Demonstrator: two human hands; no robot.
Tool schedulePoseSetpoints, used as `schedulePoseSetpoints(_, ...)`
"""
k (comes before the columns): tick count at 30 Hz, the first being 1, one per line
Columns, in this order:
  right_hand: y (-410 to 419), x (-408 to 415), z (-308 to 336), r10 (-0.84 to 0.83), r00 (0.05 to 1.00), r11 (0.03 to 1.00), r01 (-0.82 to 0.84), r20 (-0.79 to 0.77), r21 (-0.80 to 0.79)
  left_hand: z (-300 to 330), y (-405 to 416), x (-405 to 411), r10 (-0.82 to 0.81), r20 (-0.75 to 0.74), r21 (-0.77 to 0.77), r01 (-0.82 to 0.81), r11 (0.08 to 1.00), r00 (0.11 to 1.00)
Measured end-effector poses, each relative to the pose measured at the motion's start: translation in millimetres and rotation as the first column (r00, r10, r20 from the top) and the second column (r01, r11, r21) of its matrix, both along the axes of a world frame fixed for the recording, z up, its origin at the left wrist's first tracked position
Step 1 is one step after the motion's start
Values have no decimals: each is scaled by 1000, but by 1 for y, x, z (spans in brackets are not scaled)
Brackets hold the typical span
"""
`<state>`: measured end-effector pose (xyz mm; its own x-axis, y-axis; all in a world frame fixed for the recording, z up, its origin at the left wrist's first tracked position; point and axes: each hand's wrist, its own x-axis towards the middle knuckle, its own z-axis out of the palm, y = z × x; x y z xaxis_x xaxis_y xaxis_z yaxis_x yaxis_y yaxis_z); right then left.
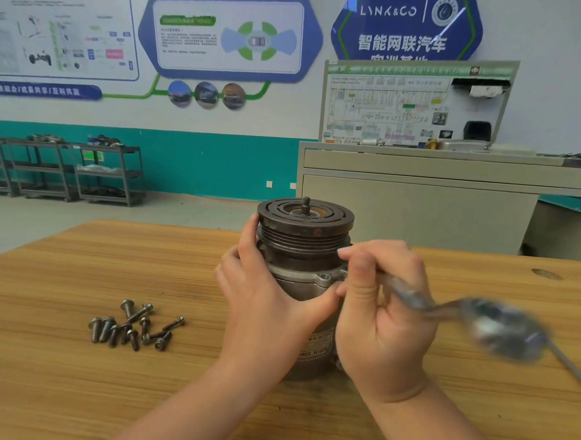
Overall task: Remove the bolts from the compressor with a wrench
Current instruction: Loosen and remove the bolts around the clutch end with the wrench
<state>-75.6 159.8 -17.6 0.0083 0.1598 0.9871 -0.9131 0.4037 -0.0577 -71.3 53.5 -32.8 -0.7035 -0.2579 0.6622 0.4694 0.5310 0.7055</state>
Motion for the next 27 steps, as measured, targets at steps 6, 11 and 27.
schedulePoseSetpoints(6, -5, 2, 10, 274, 961, 850, -221, 43, -478, 1, -1, 1, 14, 7, -17, -13, 1000, 1000)
schedulePoseSetpoints(11, 32, -22, 29, 849, 480, 380, -264, 221, -887, 2, 0, 2, -1, 10, -17, 1, 1000, 1000)
schedulePoseSetpoints(27, 26, -2, 32, 358, 890, 901, -250, 283, -353, 1, -1, 0, 5, 15, -28, -5, 1000, 1000)
